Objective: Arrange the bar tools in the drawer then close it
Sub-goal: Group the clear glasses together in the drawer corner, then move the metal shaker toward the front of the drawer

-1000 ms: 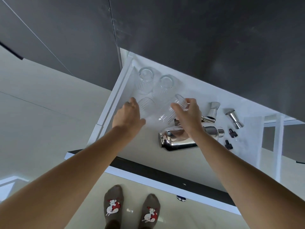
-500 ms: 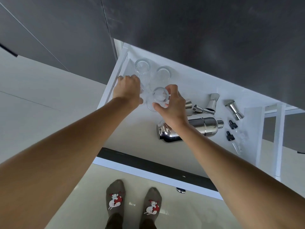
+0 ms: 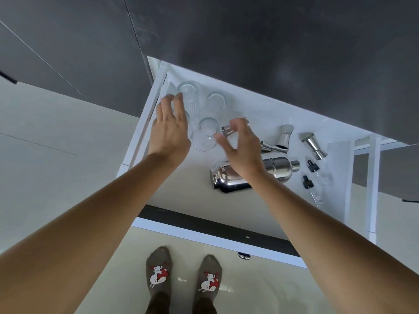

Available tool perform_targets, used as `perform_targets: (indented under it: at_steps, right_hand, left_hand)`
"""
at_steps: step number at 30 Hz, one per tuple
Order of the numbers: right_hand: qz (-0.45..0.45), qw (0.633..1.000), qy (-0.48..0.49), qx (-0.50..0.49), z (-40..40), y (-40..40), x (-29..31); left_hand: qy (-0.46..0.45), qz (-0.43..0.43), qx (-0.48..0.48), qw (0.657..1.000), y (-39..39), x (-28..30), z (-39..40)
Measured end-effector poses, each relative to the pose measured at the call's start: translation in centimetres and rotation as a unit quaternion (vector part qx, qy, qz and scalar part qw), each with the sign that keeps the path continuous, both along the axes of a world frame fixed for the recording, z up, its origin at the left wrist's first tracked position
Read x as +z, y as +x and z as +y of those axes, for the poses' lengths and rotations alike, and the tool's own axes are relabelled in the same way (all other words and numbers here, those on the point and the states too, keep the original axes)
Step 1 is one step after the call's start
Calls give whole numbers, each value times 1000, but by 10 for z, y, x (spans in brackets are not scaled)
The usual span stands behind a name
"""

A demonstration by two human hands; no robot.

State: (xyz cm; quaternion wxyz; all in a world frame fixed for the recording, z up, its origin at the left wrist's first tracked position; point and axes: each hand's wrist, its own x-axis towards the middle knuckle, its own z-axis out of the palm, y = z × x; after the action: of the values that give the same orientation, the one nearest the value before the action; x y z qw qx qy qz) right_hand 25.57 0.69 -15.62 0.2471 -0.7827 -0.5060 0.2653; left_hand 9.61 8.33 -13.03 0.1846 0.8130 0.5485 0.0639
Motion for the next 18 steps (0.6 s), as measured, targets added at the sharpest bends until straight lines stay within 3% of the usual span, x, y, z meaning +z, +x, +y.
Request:
perform_targets:
  at_steps: [3,7,13,18]
  right_hand:
    - [-91,992,-13,-83,-33,39,0]
    - [-121,981,-127,-80,-75,78,-9]
    - [-107,980,-170,-2,-91,69,-1]
    - [-38,984,-171,37,-98,40,8]
  left_hand:
    - [68,-79,-30,994,3,2,-28]
    - [-23,-140,-148,979,11,-8,-64]
    - [-240,-35,-207,948,21,-17,-79]
    - [-339,38,-242,908,1,-3,-63]
